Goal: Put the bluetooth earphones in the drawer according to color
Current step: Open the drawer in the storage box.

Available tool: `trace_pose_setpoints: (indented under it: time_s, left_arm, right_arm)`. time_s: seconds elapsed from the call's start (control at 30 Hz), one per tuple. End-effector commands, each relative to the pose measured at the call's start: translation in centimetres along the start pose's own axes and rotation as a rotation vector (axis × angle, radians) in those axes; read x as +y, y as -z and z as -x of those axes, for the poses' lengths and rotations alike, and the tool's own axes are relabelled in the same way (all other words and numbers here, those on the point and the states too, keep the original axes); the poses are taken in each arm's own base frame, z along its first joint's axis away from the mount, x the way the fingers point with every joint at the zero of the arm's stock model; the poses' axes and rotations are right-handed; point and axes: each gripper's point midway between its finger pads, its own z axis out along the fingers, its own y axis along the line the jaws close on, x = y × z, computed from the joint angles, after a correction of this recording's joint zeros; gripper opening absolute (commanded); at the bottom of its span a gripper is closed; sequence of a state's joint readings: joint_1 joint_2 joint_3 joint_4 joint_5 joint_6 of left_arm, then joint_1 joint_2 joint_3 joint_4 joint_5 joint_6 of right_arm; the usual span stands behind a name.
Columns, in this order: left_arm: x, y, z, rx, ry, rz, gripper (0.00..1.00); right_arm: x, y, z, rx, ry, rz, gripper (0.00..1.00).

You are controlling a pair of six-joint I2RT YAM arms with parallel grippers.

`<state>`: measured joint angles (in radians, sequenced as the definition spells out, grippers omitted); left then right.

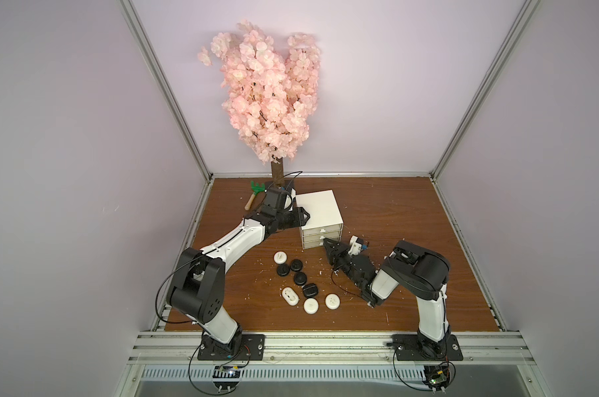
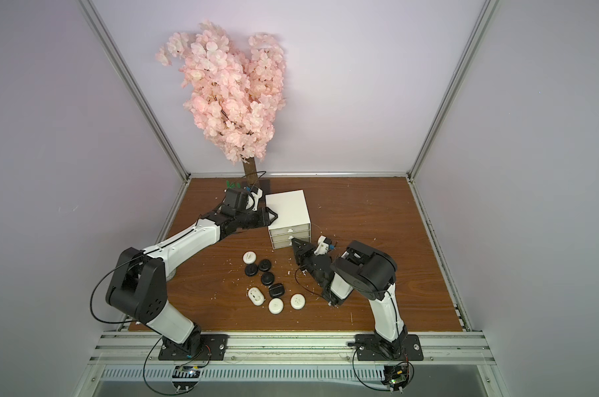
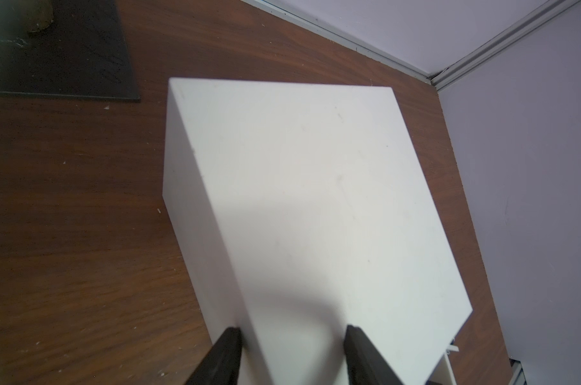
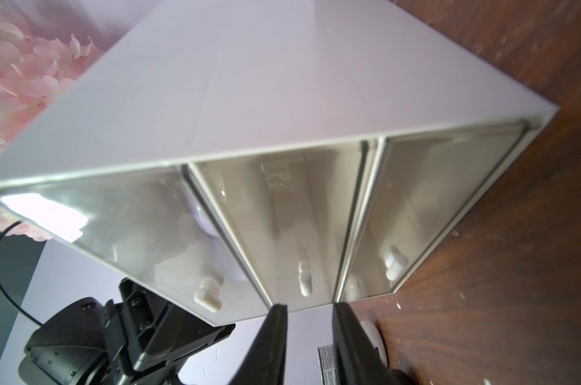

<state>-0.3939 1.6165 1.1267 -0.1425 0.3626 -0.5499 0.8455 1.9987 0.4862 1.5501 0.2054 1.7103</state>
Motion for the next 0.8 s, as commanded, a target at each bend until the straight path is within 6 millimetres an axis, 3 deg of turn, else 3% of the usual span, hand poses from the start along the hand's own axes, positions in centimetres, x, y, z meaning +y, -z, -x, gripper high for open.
trace_pose_setpoints:
  time_s: [0.0,0.77]
  left_arm:
    - [-0.5,-0.7,-2.8,0.099,-0.014,-0.011,0.53]
    - [-0.6,-0.8,-2.9,0.100,-0.009,-0.019,0.53]
  right_arm:
    - [2.5,-0.5,0.4,-0.029,0.005,0.059,0.30]
    - [3.6,-2.3,0.9,-0.058,0.010,0.062,0.24]
